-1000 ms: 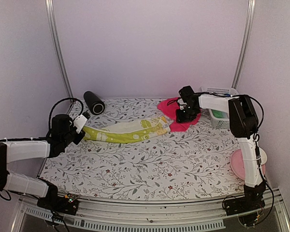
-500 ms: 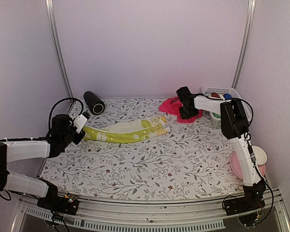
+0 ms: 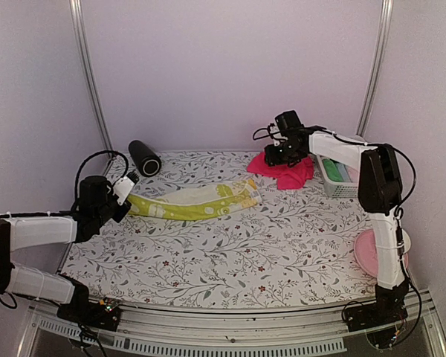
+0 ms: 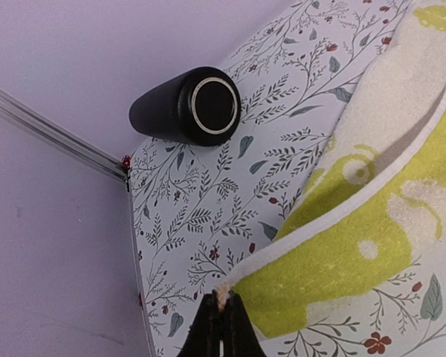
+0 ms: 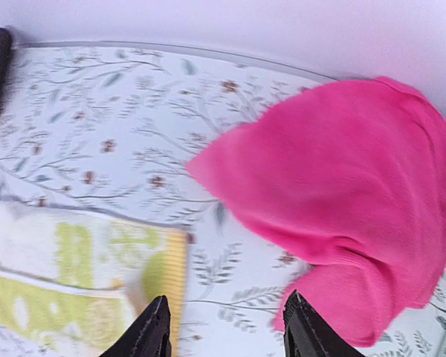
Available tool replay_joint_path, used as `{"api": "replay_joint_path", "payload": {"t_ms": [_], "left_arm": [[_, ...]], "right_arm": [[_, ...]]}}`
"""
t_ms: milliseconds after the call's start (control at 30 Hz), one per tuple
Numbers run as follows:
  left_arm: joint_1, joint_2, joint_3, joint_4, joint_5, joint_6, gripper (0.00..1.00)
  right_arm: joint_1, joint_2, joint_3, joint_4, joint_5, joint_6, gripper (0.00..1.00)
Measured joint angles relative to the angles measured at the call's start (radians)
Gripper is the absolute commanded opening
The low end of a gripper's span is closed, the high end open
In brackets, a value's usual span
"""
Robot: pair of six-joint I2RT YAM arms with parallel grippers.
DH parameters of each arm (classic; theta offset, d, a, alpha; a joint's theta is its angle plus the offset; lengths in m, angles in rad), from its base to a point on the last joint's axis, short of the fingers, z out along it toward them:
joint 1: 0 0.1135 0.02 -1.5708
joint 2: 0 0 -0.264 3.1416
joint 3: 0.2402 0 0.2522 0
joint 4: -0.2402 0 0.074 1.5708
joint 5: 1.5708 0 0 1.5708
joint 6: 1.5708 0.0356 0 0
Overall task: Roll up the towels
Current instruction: Move the towel to the corner of the board, then pick up the towel from the center of the board.
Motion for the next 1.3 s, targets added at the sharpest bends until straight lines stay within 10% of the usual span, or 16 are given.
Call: {"api": "replay_joint_path", "payload": {"t_ms": [433, 1300], "left_arm": [[0.0, -0.008, 0.0, 0.0, 0.015, 0.0, 0.0], [0.0, -0.008, 0.0, 0.0, 0.018, 0.0, 0.0]], "right_arm": [[0.066, 0.149, 0.095, -0.027, -0.32, 0.025, 0.48], [0.067, 0.187, 0.095, -0.043, -0.393, 0.028, 0.16]]}}
